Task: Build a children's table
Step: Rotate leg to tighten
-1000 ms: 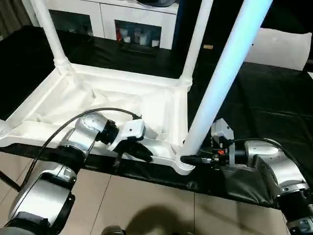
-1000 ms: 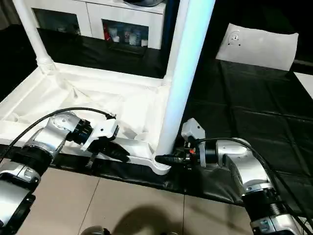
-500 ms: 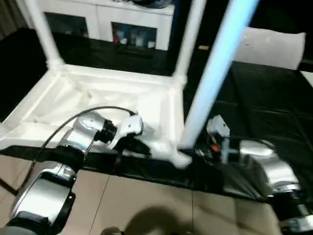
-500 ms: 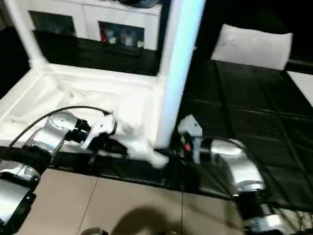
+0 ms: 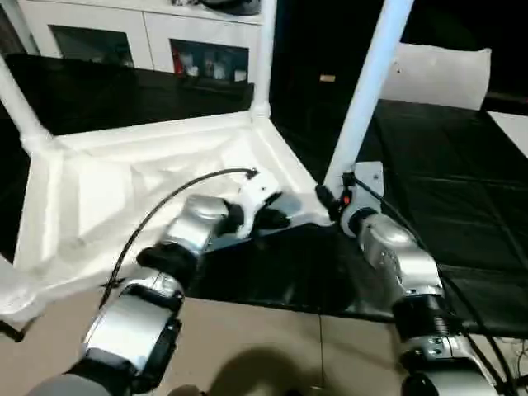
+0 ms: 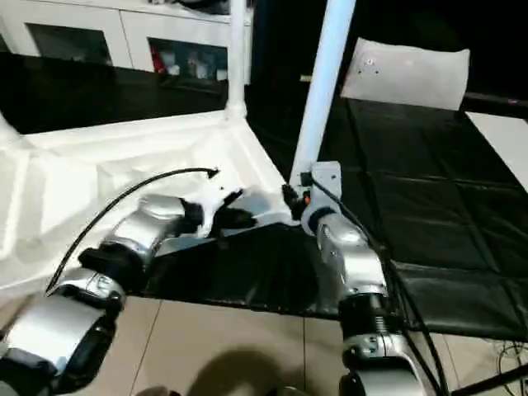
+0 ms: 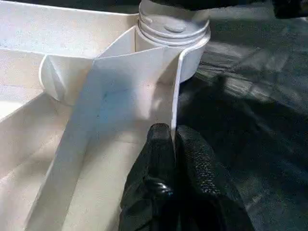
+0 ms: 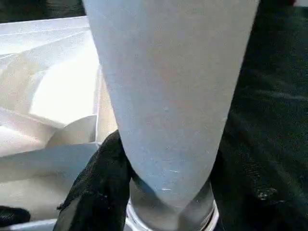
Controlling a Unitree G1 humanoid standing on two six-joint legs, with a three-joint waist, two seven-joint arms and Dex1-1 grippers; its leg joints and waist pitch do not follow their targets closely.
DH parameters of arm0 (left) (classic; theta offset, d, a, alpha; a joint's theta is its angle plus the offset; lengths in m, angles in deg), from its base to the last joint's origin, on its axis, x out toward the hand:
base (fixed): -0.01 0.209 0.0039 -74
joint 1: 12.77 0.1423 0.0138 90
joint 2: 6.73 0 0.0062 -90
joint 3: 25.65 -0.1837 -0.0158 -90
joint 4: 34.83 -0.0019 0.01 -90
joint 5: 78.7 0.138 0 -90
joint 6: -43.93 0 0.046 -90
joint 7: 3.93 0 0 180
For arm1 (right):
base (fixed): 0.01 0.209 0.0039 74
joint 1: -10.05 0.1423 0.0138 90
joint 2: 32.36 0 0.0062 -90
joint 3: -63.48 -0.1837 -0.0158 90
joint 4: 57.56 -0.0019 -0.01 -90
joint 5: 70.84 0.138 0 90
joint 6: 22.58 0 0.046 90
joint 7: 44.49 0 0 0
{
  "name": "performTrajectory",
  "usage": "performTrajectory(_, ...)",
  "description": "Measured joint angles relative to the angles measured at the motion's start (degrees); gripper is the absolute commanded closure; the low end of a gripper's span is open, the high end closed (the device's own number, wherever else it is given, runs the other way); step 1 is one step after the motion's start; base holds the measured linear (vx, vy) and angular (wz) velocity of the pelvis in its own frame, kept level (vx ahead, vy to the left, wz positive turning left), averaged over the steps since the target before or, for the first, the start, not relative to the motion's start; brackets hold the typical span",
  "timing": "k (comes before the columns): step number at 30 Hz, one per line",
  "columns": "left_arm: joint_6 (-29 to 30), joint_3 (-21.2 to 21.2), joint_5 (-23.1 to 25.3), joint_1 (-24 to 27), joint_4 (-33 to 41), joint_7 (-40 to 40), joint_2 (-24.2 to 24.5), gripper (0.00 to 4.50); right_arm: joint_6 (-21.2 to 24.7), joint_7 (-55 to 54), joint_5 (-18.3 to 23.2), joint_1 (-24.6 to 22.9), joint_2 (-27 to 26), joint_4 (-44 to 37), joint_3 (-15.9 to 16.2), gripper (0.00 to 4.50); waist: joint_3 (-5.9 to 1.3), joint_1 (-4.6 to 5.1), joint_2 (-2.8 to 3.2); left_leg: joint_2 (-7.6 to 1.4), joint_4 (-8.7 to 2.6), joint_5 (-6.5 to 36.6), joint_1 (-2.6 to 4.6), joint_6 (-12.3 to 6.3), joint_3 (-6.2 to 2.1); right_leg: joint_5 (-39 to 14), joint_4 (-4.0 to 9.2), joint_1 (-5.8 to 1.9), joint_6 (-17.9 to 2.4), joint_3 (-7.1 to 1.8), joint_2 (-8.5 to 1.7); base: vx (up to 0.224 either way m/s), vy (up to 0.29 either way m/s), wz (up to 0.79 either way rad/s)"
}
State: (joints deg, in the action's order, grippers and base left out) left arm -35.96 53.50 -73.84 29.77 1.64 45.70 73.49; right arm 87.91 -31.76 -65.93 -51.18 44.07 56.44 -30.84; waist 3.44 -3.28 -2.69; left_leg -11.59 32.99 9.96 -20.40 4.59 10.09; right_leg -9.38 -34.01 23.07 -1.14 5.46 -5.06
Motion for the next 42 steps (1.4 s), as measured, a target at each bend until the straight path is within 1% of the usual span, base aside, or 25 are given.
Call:
performTrajectory(1, 0.1, 0.0, 0.0, 0.0, 0.2, 0.0, 0.0, 4.50, -0.1, 0.0, -0.1, 0.0, 0.0, -0.1, 0.0, 1.86, 0.00, -0.08, 0.00, 0.00, -0.08, 0.0, -0.01, 0.00, 0.00, 0.0, 0.00, 0.01, 0.0, 0.00, 0.00, 0.000, 0.000, 0.00)
performTrajectory(3, 0.3, 0.0, 0.1, 0.1, 0.7, 0.0, 0.0, 4.50, -0.2, 0.0, -0.1, 0.0, -0.2, -0.3, 0.0, 1.84, 0.00, -0.13, 0.00, 0.00, -0.21, 0.0, -0.02, 0.00, 0.01, 0.1, -0.01, 0.06, -0.1, 0.02, 0.01, 0.000, 0.000, 0.00)
performTrajectory(4, 0.3, 0.0, 0.3, 0.4, 1.4, 0.0, 0.2, 4.50, -0.3, 0.0, -0.1, 0.0, -0.4, -0.5, 0.0, 1.74, 0.01, -0.14, 0.01, 0.00, -0.25, 0.0, -0.05, 0.00, 0.01, 0.1, -0.01, 0.11, -0.1, 0.02, 0.01, 0.000, 0.000, 0.00)
performTrajectory(6, 0.0, -0.6, 0.4, 1.0, 2.8, 0.9, 1.0, 4.50, -0.7, 0.5, -0.3, -0.6, -0.5, -1.2, 0.2, 1.74, 0.02, -0.04, 0.02, 0.00, -0.29, 0.0, -0.11, 0.00, 0.04, 0.0, 0.03, 0.18, -0.1, 0.02, 0.02, 0.000, 0.000, 0.00)
performTrajectory(8, -0.6, -1.0, 0.4, 1.8, 4.2, 2.2, 2.2, 4.50, -1.2, 2.4, -0.2, -1.9, -0.1, -2.5, 0.8, 1.40, 0.03, 0.20, 0.02, -0.02, -0.31, 0.0, -0.12, 0.00, 0.04, 0.0, 0.05, 0.20, -0.1, 0.02, 0.04, 0.000, 0.000, 0.00)
performTrajectory(9, -0.8, -1.3, 0.4, 2.0, 4.6, 3.0, 3.1, 4.50, -1.2, 4.1, -0.1, -2.4, 0.4, -3.2, 1.5, 1.40, 0.05, 0.44, 0.03, -0.04, -0.33, 0.0, -0.10, 0.00, 0.04, 0.0, 0.05, 0.21, -0.1, 0.02, 0.07, 0.000, 0.000, 0.00)
performTrajectory(11, -1.2, -1.4, 0.4, 2.3, 5.1, 4.5, 4.4, 4.50, -1.2, 6.3, 0.3, -3.1, 1.0, -4.1, 2.2, 1.23, 0.08, 0.65, 0.04, -0.09, -0.34, 0.0, -0.11, 0.01, 0.04, 0.0, 0.04, 0.26, -0.1, 0.02, 0.12, 0.000, 0.000, 0.00)
performTrajectory(13, -2.1, -1.5, 0.4, 3.0, 6.0, 7.3, 6.0, 4.50, -1.2, 10.6, 1.8, -4.6, 3.4, -5.8, 3.2, 0.98, 0.10, 0.61, 0.05, -0.10, -0.36, 0.0, -0.11, 0.01, 0.04, 0.0, 0.06, 0.26, -0.1, 0.02, 0.13, 0.000, 0.000, 0.00)
performTrajectory(15, -3.0, -1.7, 0.3, 3.0, 6.1, 9.7, 7.2, 4.50, -1.3, 14.2, 2.3, -5.1, 5.3, -6.5, 4.1, 0.93, 0.14, 0.68, 0.00, -0.11, -0.36, 0.0, -0.13, 0.01, 0.05, 0.0, 0.06, 0.27, -0.1, 0.02, 0.15, 0.000, 0.000, 0.00)
performTrajectory(16, -3.3, -1.9, 0.3, 3.0, 6.1, 10.5, 7.5, 4.50, -1.3, 15.4, 2.4, -5.5, 5.8, -6.9, 4.2, 0.80, 0.14, 0.63, -0.01, -0.11, -0.36, 0.0, -0.13, 0.01, 0.05, 0.0, 0.06, 0.27, -0.1, 0.02, 0.15, 0.000, 0.000, 0.00)
performTrajectory(17, -4.2, -2.3, 0.2, 3.1, 6.1, 11.8, 8.2, 4.50, -1.6, 17.3, 2.8, -6.3, 7.1, -7.7, 4.3, 0.80, 0.15, 0.53, -0.01, -0.11, -0.36, 0.0, -0.15, 0.01, 0.05, 0.0, 0.08, 0.27, -0.1, 0.02, 0.14, 0.000, 0.000, 0.00)
performTrajectory(19, -5.7, -2.7, -0.2, 3.3, 6.1, 14.7, 9.8, 4.50, -2.3, 22.8, 4.2, -7.8, 10.2, -8.9, 5.2, 0.58, 0.15, 0.30, -0.02, -0.11, -0.36, 0.0, -0.18, 0.01, 0.05, 0.0, 0.11, 0.27, -0.1, 0.02, 0.15, 0.000, 0.000, 0.00)
performTrajectory(20, -6.7, -3.0, -0.3, 3.4, 6.1, 16.2, 10.5, 4.50, -2.5, 25.7, 4.6, -8.7, 12.0, -10.3, 6.2, 0.55, 0.17, 0.17, -0.05, -0.11, -0.36, 0.0, -0.20, 0.00, 0.05, 0.0, 0.12, 0.28, -0.1, 0.02, 0.15, 0.000, 0.000, 0.00)
performTrajectory(24, -10.5, -4.1, -1.1, 4.1, 6.2, 23.7, 13.9, 4.50, -2.8, 36.5, 6.7, -10.9, 17.9, -13.2, 8.2, 0.55, 0.18, -0.23, -0.08, -0.12, -0.36, 0.0, -0.18, 0.01, 0.05, 0.0, 0.11, 0.27, -0.1, 0.02, 0.14, 0.000, 0.000, 0.00)
performTrajectory(26, -11.4, -4.5, -1.6, 4.4, 6.4, 27.5, 15.1, 4.50, -3.1, 40.4, 7.2, -11.1, 19.9, -13.9, 8.8, 0.55, 0.20, -0.51, -0.12, -0.12, -0.35, 0.0, -0.19, 0.01, 0.05, -0.1, 0.11, 0.26, 0.2, 0.03, 0.13, 0.000, 0.000, 0.00)
performTrajectory(31, -12.0, -6.1, -2.4, 4.5, 6.9, 34.6, 16.0, 4.50, -3.6, 48.3, 9.5, -10.9, 22.5, -14.4, 9.7, 0.55, 0.21, -1.95, -0.13, -0.11, -0.30, 0.0, -0.17, 0.01, 0.08, 0.0, 0.09, 0.21, -0.1, 0.02, 0.08, 0.000, 0.000, 0.00)
performTrajectory(32, -12.5, -6.6, -2.5, 4.5, 7.0, 35.7, 16.2, 4.50, -3.6, 49.9, 10.2, -10.8, 23.1, -14.4, 10.1, 0.82, 0.21, -2.11, -0.13, -0.11, -0.30, 0.0, -0.17, 0.01, 0.10, 0.0, 0.10, 0.21, -0.1, 0.03, 0.07, 0.000, 0.000, 0.00)
performTrajectory(35, -14.2, -7.4, -2.5, 4.4, 7.0, 37.9, 16.7, 4.50, -3.5, 54.0, 11.0, -10.4, 24.8, -14.2, 11.3, 0.95, 0.21, -2.49, -0.14, -0.11, -0.30, 0.0, -0.16, 0.01, 0.11, 0.0, 0.08, 0.20, -0.1, 0.03, 0.07, 0.000, 0.000, 0.00)
performTrajectory(36, -14.6, -7.7, -2.4, 4.3, 7.0, 38.6, 16.8, 4.50, -3.5, 55.4, 11.0, -10.3, 25.3, -14.0, 11.9, 1.12, 0.21, -2.63, -0.16, -0.12, -0.30, 0.0, -0.16, 0.01, 0.11, 0.0, 0.07, 0.20, -0.1, 0.04, 0.07, 0.000, 0.000, 0.00)
performTrajectory(37, -15.0, -7.9, -2.4, 4.3, 7.0, 39.0, 16.9, 4.50, -3.5, 56.3, 11.0, -10.2, 25.4, -13.7, 12.1, 1.12, 0.20, -2.70, -0.16, -0.12, -0.30, 0.0, -0.15, 0.01, 0.11, 0.0, 0.06, 0.20, -0.1, 0.04, 0.07, 0.000, 0.000, 0.00)
performTrajectory(39, -15.5, -8.2, -2.2, 4.1, 7.0, 39.8, 16.9, 4.50, -3.6, 57.8, 11.0, -9.9, 25.8, -13.2, 13.1, 1.36, 0.21, -2.88, -0.17, -0.12, -0.28, 0.0, -0.15, 0.01, 0.11, 0.0, 0.05, 0.20, -0.1, 0.04, 0.06, 0.000, 0.000, 0.00)
performTrajectory(40, -15.6, -8.2, -2.2, 4.1, 7.0, 40.0, 16.9, 4.50, -3.7, 58.3, 11.0, -9.7, 25.8, -12.9, 13.4, 1.36, 0.21, -2.95, -0.17, -0.12, -0.28, 0.0, -0.15, 0.01, 0.12, 0.0, 0.04, 0.20, -0.1, 0.04, 0.06, 0.000, 0.000, 0.00)
performTrajectory(42, -15.6, -8.3, -2.1, 4.1, 7.0, 40.2, 16.8, 4.50, -3.8, 59.3, 11.0, -9.3, 25.8, -12.3, 13.9, 1.58, 0.21, -3.10, -0.17, -0.12, -0.27, 0.0, -0.15, 0.01, 0.12, 0.0, 0.04, 0.20, -0.1, 0.04, 0.06, 0.000, 0.000, 0.00)
